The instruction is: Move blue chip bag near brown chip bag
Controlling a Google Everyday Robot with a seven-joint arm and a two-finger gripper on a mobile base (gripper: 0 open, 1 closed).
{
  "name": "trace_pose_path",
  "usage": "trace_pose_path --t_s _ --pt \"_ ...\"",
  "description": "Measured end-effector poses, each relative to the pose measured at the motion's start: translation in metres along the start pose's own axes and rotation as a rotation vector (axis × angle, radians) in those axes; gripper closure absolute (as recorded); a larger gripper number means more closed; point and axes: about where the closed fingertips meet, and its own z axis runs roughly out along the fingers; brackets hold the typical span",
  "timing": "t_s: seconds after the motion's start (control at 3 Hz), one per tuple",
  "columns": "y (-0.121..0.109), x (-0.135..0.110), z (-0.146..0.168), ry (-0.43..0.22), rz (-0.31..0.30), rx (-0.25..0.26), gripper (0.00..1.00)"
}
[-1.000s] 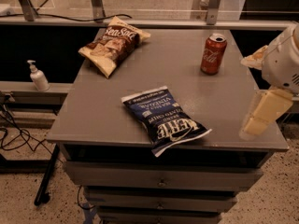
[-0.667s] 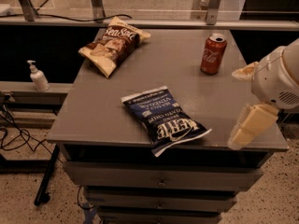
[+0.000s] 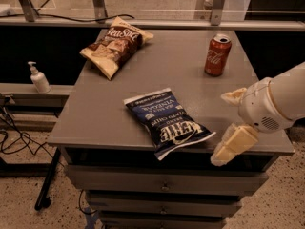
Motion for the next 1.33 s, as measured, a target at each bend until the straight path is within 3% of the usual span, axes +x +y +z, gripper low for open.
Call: trace_pose_path --t_s 0.33,0.67,1.33 --pt "0.008 -0.008 0.019 -0.069 0.017 -0.019 0.00" --pt "0.009 -0.016 0.031 -0.128 0.038 -0.024 0.18" --pt "0.011 -0.018 0.038 -0.160 0.119 -0.034 0.64"
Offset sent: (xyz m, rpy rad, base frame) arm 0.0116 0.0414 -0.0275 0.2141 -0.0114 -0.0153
